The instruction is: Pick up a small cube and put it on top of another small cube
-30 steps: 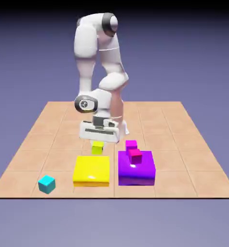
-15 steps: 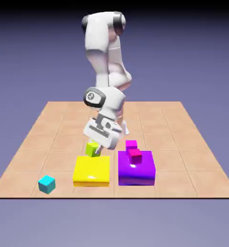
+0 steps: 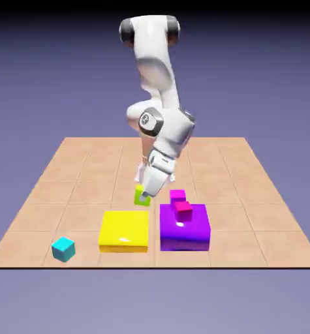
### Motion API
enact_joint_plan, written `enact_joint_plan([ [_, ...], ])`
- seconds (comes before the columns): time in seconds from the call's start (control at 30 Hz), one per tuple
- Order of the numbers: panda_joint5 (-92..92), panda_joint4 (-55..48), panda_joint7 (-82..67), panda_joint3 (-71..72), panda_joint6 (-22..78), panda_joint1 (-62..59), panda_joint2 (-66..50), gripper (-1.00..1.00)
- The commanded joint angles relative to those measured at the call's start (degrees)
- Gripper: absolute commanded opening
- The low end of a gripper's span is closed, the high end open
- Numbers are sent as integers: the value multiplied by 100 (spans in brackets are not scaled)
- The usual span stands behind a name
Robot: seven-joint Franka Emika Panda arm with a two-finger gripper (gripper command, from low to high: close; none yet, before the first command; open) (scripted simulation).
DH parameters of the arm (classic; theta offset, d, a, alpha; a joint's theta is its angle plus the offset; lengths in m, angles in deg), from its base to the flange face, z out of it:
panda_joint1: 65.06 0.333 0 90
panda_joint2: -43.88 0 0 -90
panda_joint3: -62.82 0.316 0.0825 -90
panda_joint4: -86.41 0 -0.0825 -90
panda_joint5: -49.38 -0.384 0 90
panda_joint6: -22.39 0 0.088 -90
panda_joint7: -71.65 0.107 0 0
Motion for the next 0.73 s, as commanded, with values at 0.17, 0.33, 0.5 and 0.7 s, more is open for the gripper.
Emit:
enact_joint_plan([
  [0.17,-1482,-297,596,1226,744,-605,-55,-100],
  [0.33,-2728,-545,1086,2248,1367,-1104,-101,-100],
  [0.5,-3103,-406,1331,2591,1100,-1330,-386,-100],
  [0.7,-3045,-252,1374,2567,768,-1358,-565,100],
])
